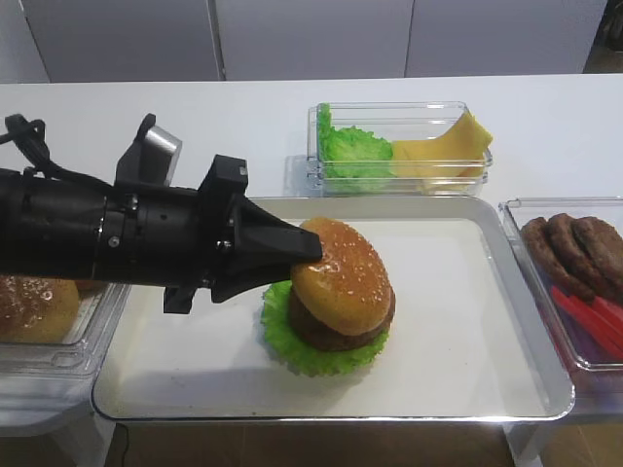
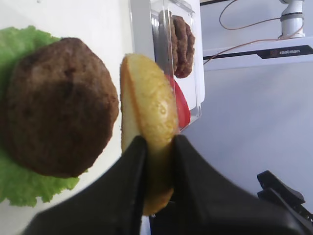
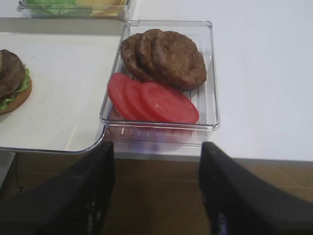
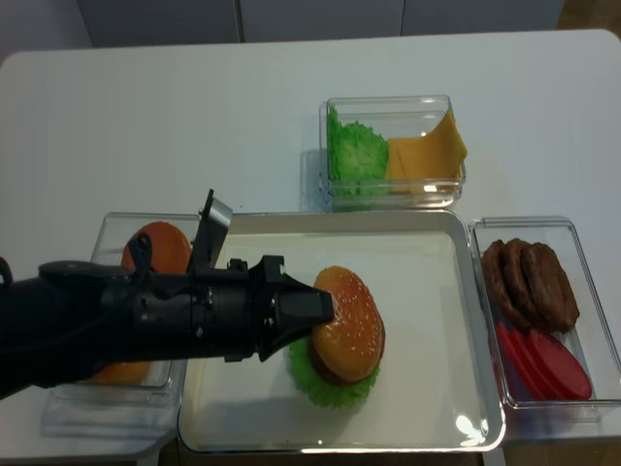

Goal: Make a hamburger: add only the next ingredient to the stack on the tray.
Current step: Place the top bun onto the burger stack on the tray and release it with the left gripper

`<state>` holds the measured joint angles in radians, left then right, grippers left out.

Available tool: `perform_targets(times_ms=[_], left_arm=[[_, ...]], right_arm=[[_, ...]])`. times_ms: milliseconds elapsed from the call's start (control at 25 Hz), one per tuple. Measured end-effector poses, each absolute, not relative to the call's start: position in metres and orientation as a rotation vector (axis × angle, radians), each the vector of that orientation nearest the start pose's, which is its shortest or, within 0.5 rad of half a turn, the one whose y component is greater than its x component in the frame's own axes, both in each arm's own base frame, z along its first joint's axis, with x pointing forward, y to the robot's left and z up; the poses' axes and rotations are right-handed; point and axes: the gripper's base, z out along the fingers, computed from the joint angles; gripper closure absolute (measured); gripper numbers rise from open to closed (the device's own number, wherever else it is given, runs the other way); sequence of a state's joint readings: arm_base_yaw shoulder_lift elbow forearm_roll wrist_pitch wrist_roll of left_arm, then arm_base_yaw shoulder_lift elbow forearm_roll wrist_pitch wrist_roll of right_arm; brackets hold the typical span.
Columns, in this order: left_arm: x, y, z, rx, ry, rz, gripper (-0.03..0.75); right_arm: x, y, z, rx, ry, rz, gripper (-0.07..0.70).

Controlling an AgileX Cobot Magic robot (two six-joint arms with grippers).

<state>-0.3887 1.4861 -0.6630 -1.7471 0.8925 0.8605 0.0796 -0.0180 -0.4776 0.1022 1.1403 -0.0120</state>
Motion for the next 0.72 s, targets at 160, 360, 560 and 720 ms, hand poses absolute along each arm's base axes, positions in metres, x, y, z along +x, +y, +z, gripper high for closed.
perform_targets(times_ms=[160, 360, 560, 720], left_arm=[[0.2196, -0.1654, 0.2264, -0.085, 2.376, -1.668, 0.607], [0.2212, -0.1645, 0.2251, -0.101, 2.380, -1.639, 0.608], [0.2218, -0.1644, 0.2241, -0.107, 2.383, -1.630, 0.608], [0.2239, -0.1661, 0.2284, -0.088, 2.367, -1.648, 0.608]], right_arm=[[-0.0095, 0.0077, 0.2650, -0.107, 2.125, 0.164, 0.216], [-0.0095, 0.0077, 0.2650, -0.107, 2.125, 0.164, 0.216], [-0.0095, 0.0077, 0.2650, -0.107, 2.125, 0.164, 0.216], [-0.0095, 0.0077, 0.2650, -0.107, 2.125, 0.164, 0.216]])
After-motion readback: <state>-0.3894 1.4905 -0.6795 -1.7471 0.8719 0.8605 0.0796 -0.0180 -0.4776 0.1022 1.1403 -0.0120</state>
